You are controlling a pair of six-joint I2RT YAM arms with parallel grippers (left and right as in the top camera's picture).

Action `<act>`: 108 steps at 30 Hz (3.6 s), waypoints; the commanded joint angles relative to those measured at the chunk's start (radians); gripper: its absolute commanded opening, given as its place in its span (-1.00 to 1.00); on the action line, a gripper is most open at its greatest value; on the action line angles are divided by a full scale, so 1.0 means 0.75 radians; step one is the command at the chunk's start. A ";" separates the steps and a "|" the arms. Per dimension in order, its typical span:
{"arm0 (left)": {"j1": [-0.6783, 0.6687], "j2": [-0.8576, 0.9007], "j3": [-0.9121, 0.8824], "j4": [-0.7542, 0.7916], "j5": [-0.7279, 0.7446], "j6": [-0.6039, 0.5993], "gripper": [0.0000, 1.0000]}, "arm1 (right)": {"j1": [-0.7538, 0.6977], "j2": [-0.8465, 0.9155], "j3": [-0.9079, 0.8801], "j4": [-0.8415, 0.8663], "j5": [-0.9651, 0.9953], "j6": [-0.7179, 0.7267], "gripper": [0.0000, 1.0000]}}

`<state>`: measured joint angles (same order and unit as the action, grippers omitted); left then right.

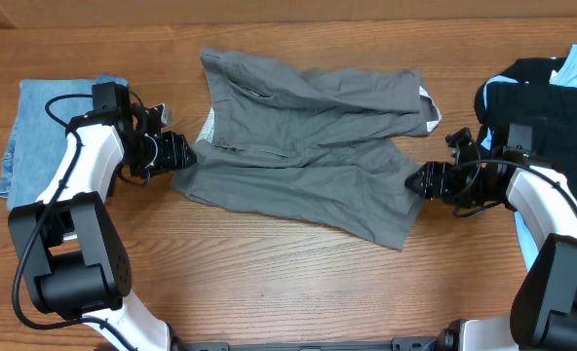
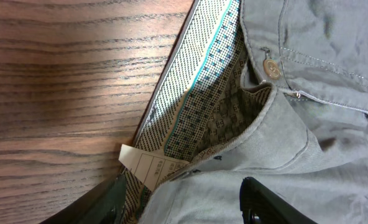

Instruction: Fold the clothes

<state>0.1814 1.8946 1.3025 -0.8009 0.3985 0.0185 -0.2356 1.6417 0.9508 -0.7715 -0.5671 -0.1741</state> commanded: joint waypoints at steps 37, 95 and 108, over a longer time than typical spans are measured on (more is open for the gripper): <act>0.011 -0.002 0.020 0.022 0.024 0.005 0.24 | 0.000 -0.015 -0.161 0.395 -0.047 0.204 -0.17; 0.193 0.081 0.249 -0.223 0.202 -0.078 -0.33 | -0.139 -0.017 0.264 -0.053 0.002 0.298 1.00; -0.117 -0.207 0.261 -0.362 -0.057 -0.065 1.00 | 0.141 -0.018 0.199 -0.485 0.188 0.285 -0.43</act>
<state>0.1127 1.7275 1.4967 -1.0687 0.4171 -0.0277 -0.1337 1.6398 1.1473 -1.1645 -0.4675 0.0216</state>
